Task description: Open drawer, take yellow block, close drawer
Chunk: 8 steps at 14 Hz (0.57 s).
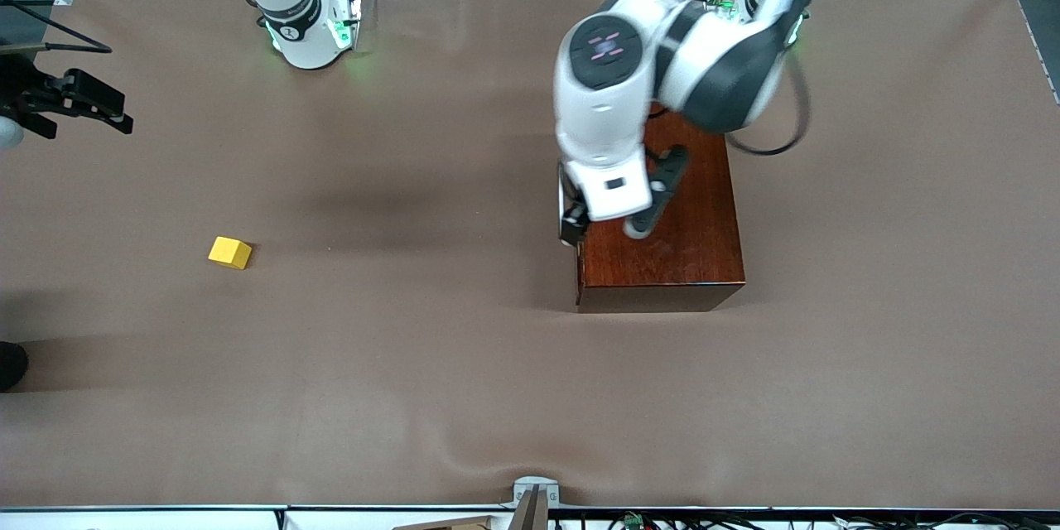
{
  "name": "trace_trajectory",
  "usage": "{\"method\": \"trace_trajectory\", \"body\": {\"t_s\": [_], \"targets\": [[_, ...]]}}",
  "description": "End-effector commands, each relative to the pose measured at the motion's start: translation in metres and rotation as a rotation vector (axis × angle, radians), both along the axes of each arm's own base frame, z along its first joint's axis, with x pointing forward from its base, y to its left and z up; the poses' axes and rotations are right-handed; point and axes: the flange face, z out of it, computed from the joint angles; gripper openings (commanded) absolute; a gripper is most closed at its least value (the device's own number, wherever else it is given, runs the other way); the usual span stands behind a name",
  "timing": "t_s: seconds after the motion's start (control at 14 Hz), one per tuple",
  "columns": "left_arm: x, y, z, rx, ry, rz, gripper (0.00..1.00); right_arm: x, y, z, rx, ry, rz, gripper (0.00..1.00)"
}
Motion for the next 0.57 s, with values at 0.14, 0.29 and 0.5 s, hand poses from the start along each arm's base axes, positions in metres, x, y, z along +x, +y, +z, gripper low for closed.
{"method": "trace_trajectory", "body": {"t_s": [0.14, 0.29, 0.5], "targets": [[0.005, 0.118, 0.073, -0.079, 0.044, -0.248, 1.0, -0.006, 0.001, 0.005, -0.023, -0.023, 0.003, 1.0], [0.002, 0.163, 0.087, -0.082, 0.046, -0.356, 1.0, -0.005, 0.002, 0.004, -0.023, -0.023, 0.004, 1.0], [-0.009, 0.226, 0.097, -0.088, 0.05, -0.496, 1.0, -0.005, -0.002, 0.005, -0.023, -0.026, -0.002, 1.0]]}}
